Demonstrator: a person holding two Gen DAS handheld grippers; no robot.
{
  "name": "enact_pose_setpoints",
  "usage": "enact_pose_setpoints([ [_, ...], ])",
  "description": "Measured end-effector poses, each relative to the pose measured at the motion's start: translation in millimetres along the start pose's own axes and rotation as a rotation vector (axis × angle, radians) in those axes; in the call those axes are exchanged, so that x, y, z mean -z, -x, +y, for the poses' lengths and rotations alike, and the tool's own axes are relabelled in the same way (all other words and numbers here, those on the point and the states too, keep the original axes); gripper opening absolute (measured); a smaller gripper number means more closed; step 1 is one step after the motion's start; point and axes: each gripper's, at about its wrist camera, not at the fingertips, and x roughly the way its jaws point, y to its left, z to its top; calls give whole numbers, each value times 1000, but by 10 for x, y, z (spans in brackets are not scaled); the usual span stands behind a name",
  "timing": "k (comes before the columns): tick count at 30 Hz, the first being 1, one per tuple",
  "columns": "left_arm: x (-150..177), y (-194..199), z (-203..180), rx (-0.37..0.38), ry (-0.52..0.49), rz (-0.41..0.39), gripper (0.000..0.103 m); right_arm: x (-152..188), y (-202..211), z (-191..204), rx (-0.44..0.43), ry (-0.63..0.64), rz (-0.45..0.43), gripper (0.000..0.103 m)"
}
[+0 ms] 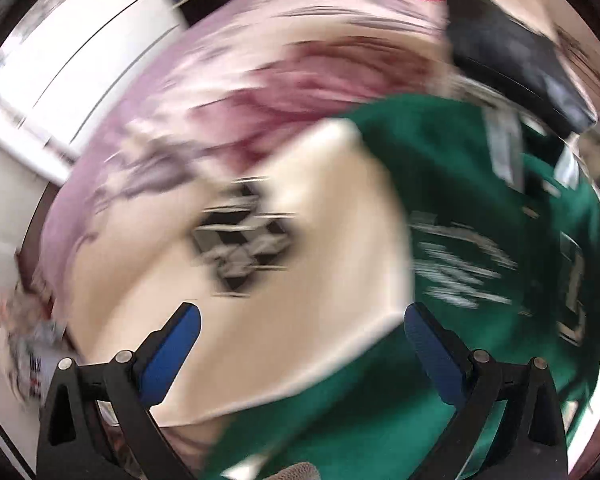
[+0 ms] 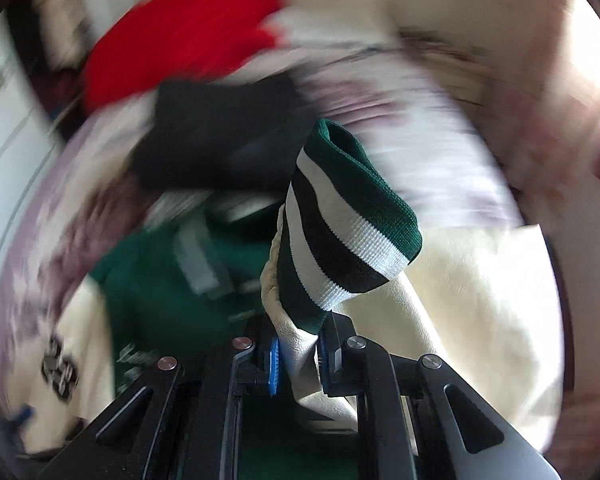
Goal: Fold large clothes
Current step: 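Lift the cuff with the right gripper while the left gripper grasps the other cuff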
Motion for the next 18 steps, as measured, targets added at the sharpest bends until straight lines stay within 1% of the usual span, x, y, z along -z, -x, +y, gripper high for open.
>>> enact_pose_setpoints([
  [1, -26, -48, 121, -13, 16, 4, 103, 82, -175, 400, -16, 59, 23, 15],
  [2, -20, -82, 370, -31, 35, 10, 103, 153, -328, 802, -30, 118, 40, 15],
  [3, 3, -98, 531, -44, 48, 12, 103, 234, -466, 1201, -32, 178, 58, 15],
  [4, 12, -143, 673, -57, 56, 17, 103, 301, -602, 1492, -31, 232, 75, 15],
  [5, 17, -188, 755, -68, 62, 23, 103, 380, -713, 1756, -45, 268, 101, 15],
  [6, 51, -236, 949, -76, 78, 32, 103, 463, -800, 1957, -58, 280, 125, 15],
  [7, 74, -268, 1064, -80, 91, 37, 103, 576, -866, 2203, -62, 304, 149, 15],
  [8, 112, -312, 1178, -90, 105, 48, 103, 649, -918, 2340, -58, 323, 173, 17],
  [9, 164, -349, 1277, -91, 122, 71, 103, 755, -982, 2475, -65, 331, 223, 25],
  [10, 197, -399, 1378, -82, 145, 95, 103, 749, -1028, 2464, -81, 323, 256, 37],
  [11, 251, -439, 1555, -65, 186, 124, 103, 781, -1014, 2455, -127, 301, 293, 44],
  [12, 335, -461, 1738, -41, 239, 148, 103, 809, -946, 2419, -173, 273, 304, 49],
  [14, 548, -504, 2083, 6, 342, 198, 103, 804, -719, 2198, -302, 183, 313, 73],
  [16, 783, -561, 2350, 31, 427, 237, 103, 828, -452, 1958, -387, 79, 335, 78],
  [18, 1082, -635, 2651, 30, 515, 282, 103, 832, -241, 1679, -401, -11, 367, 78],
])
